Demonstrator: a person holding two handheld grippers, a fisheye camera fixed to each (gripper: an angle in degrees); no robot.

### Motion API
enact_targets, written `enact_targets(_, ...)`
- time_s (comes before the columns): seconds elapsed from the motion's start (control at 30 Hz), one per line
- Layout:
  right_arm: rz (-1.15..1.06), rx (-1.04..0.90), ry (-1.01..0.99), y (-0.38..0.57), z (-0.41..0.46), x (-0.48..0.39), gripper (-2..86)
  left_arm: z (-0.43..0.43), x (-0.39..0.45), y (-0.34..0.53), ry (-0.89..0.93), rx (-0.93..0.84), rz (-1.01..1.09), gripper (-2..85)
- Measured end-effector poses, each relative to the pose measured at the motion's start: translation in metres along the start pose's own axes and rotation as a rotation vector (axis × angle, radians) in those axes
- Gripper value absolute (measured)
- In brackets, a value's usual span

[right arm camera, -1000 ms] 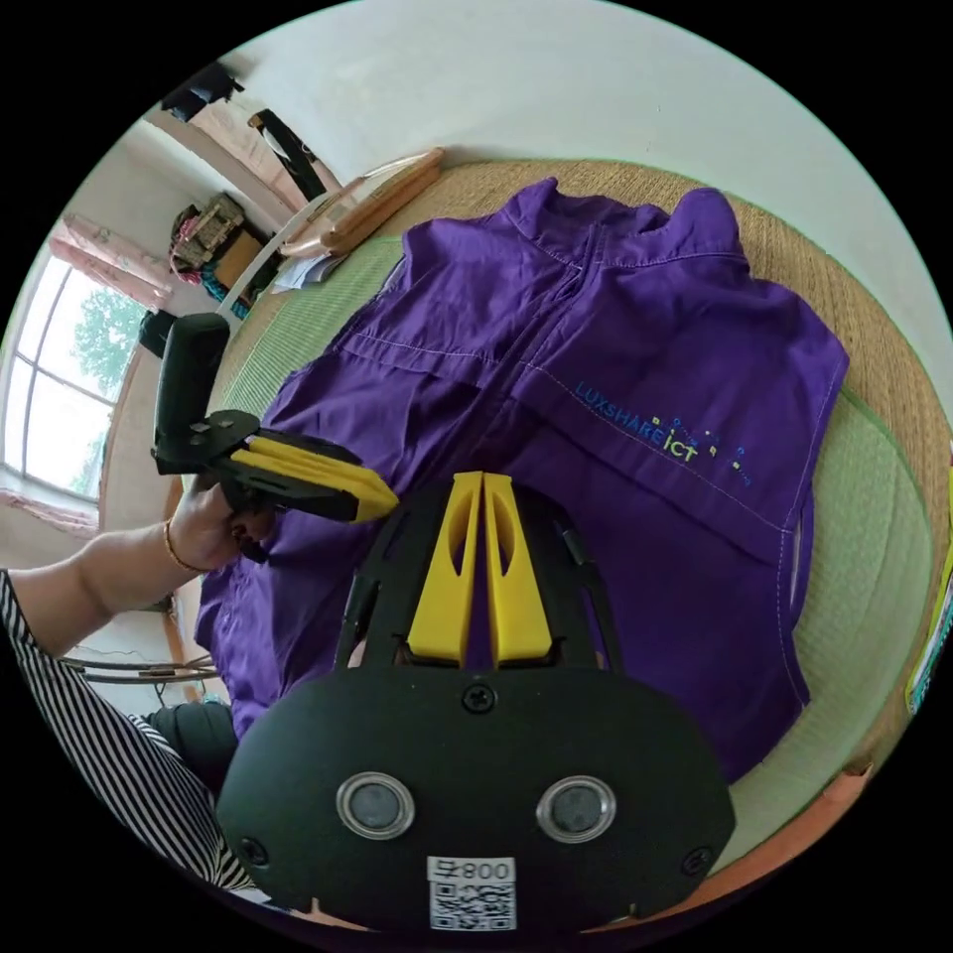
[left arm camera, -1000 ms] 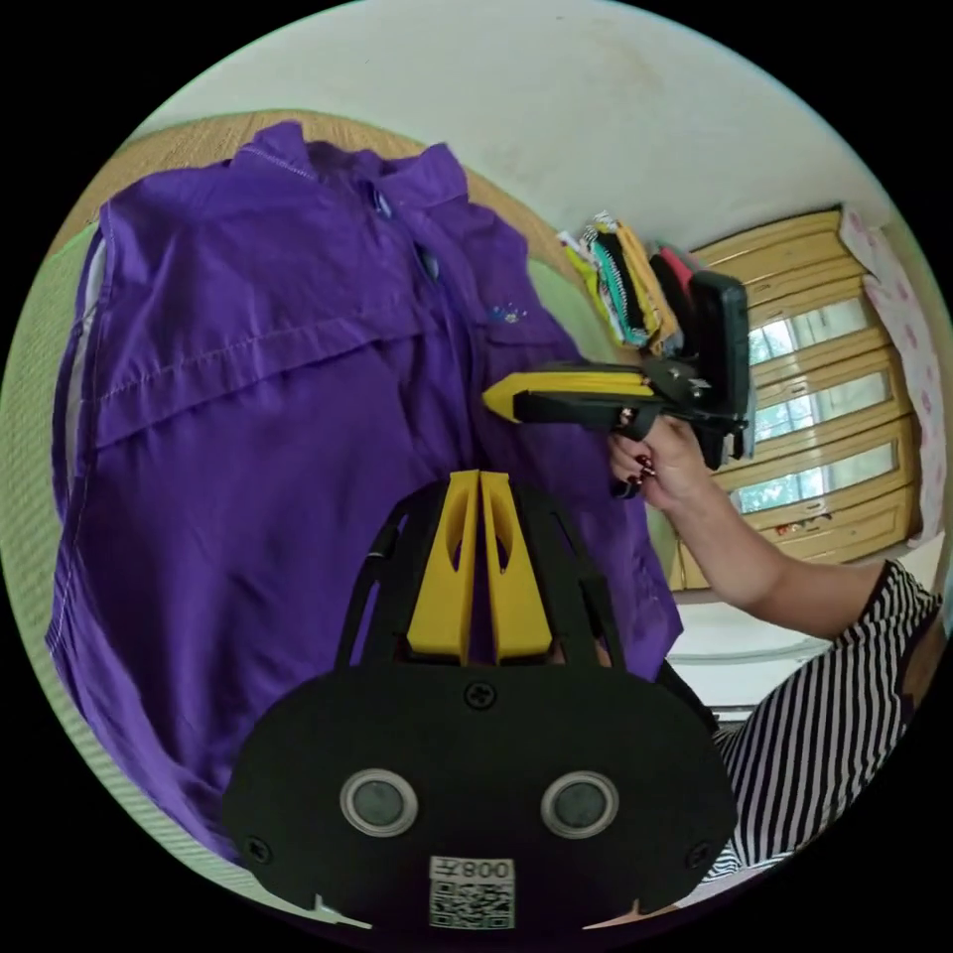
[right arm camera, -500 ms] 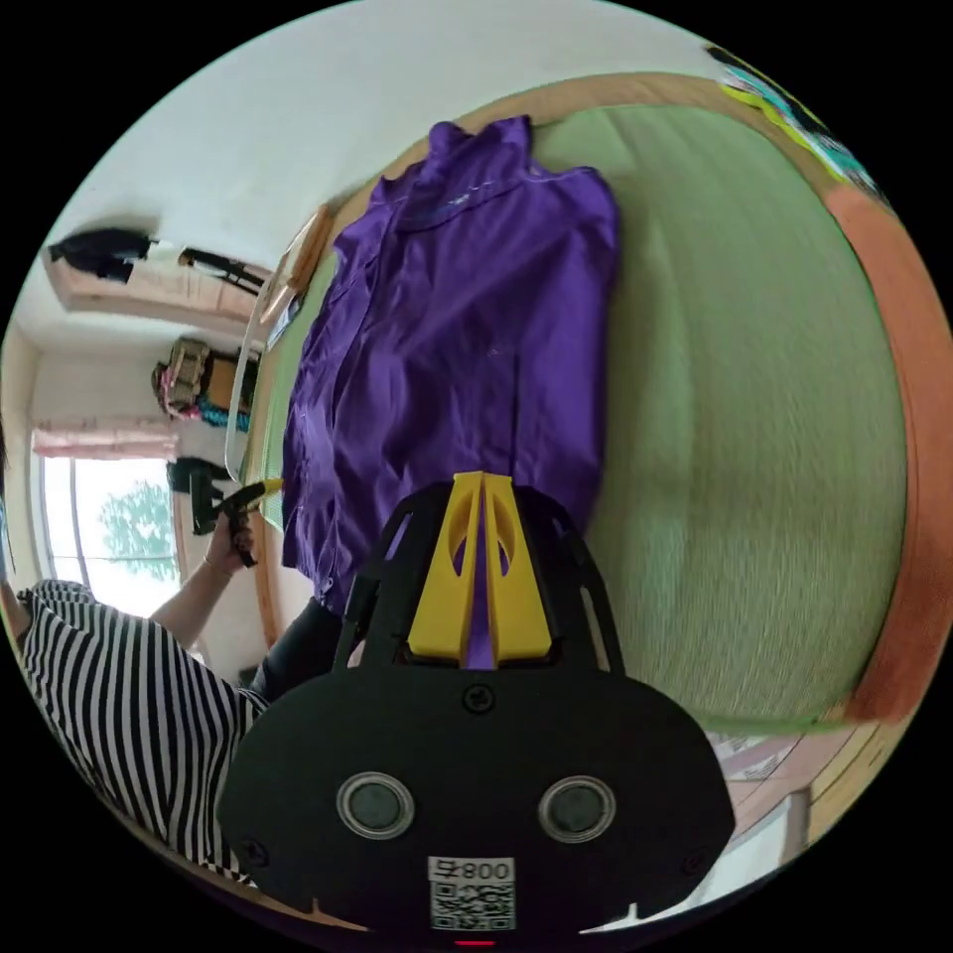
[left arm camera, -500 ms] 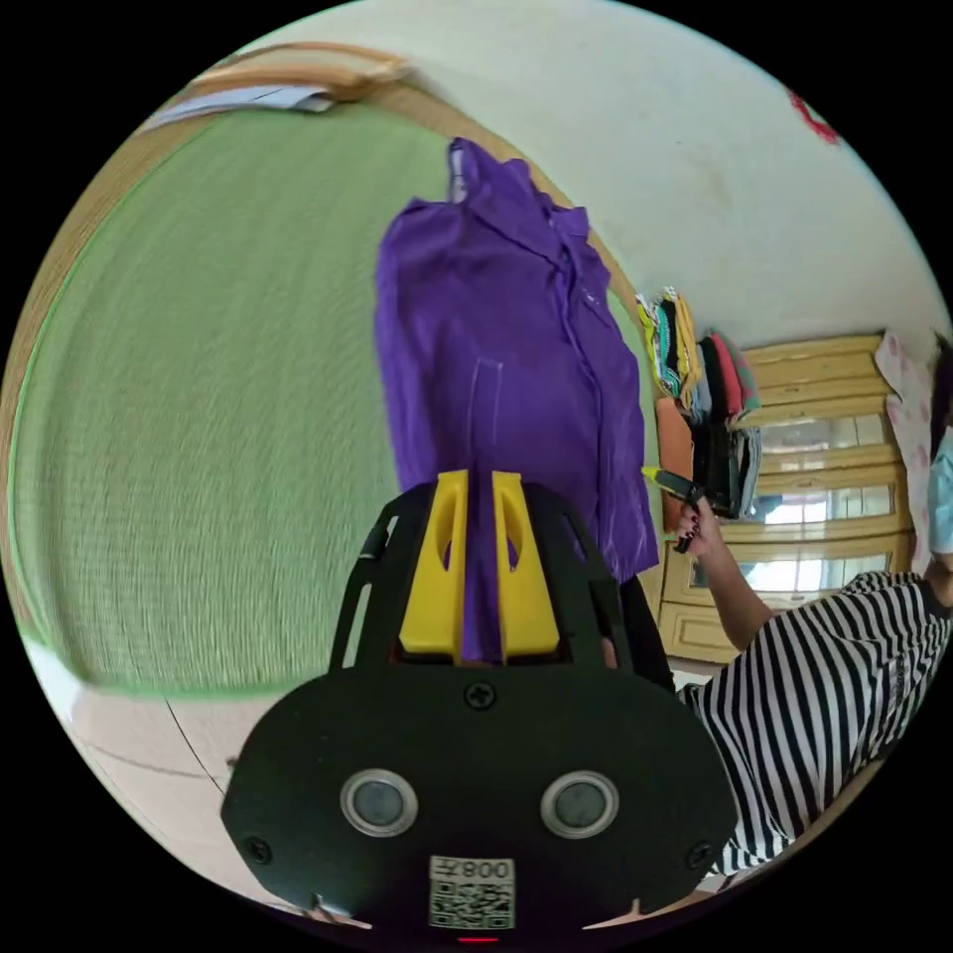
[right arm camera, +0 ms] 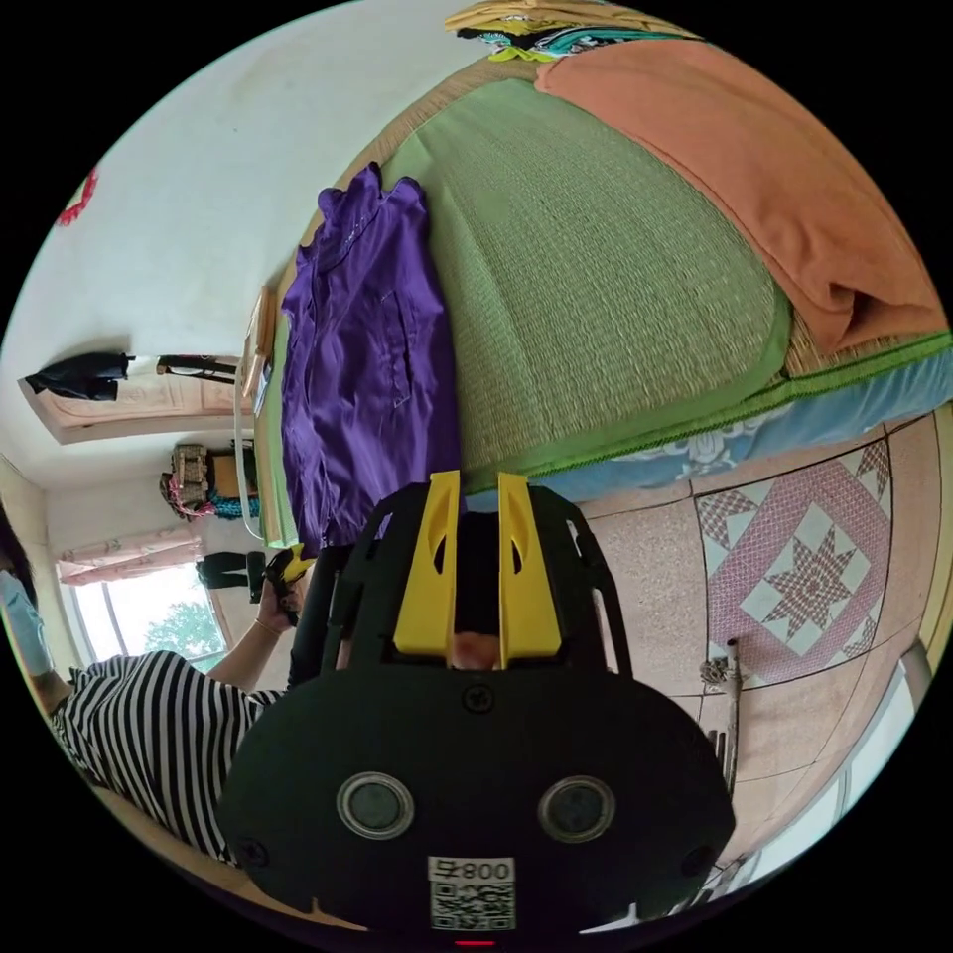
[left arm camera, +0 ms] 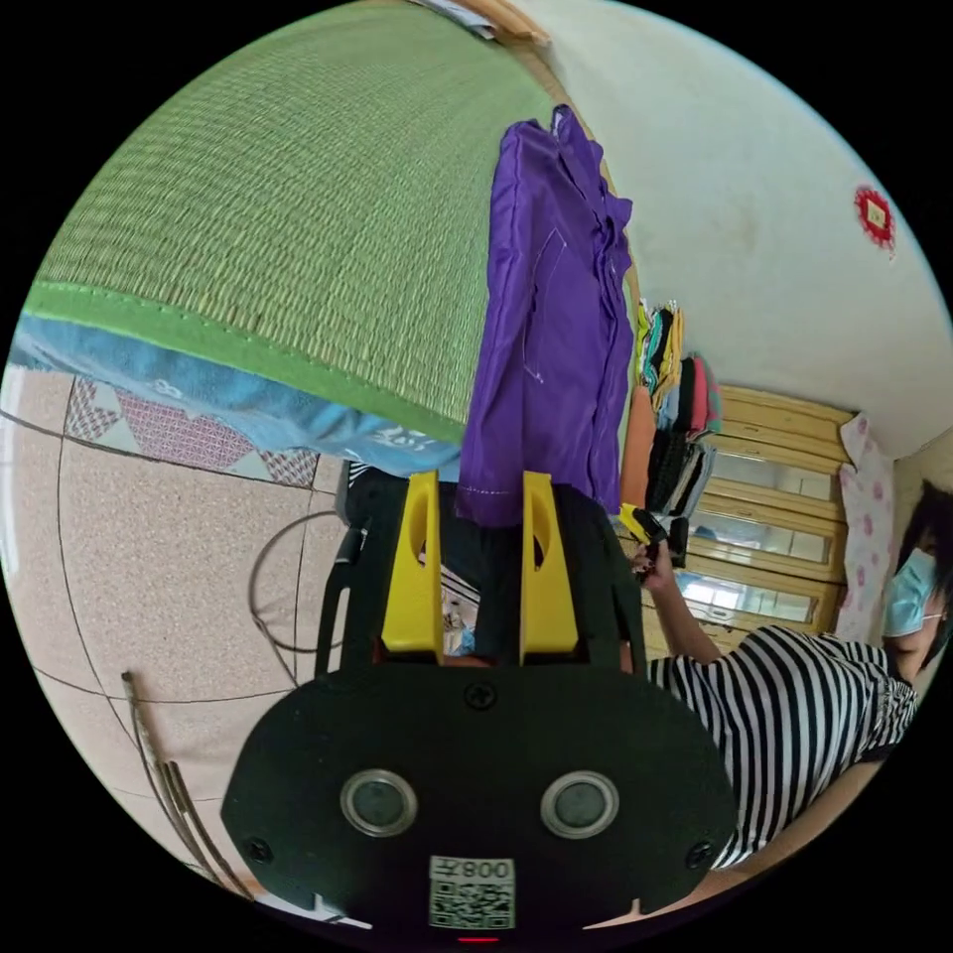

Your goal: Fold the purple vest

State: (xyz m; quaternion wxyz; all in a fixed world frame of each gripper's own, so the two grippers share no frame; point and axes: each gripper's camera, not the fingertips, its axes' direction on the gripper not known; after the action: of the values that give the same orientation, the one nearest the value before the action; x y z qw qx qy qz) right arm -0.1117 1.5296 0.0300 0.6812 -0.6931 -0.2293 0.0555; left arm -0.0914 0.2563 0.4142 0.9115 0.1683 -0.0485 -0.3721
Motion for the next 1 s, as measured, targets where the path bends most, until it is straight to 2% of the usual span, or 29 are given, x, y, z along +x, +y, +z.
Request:
enact_targets(0.17,0.021,-0.024,-0.097,-0.001,0.004,0.028,8.0,0.04,-0.046,0.009,0.108,0.019,-0.035,9.0)
enact_targets(0.37,0.023,-0.037,-0.179,-0.001,-0.003,0.047,4.8,0.076,-0.085,0.022,0.117,0.006,-0.014,3.2)
enact_targets(0.67,0.026,-0.035,-0.187,0.001,-0.033,0.086,5.1,0.115,-0.15,0.047,0.175,0.054,-0.005,2.2)
enact_targets(1.0,0.055,-0.001,-0.376,0.02,-0.066,0.133,0.5,0.148,-0.206,0.07,0.232,0.084,0.024,2.1)
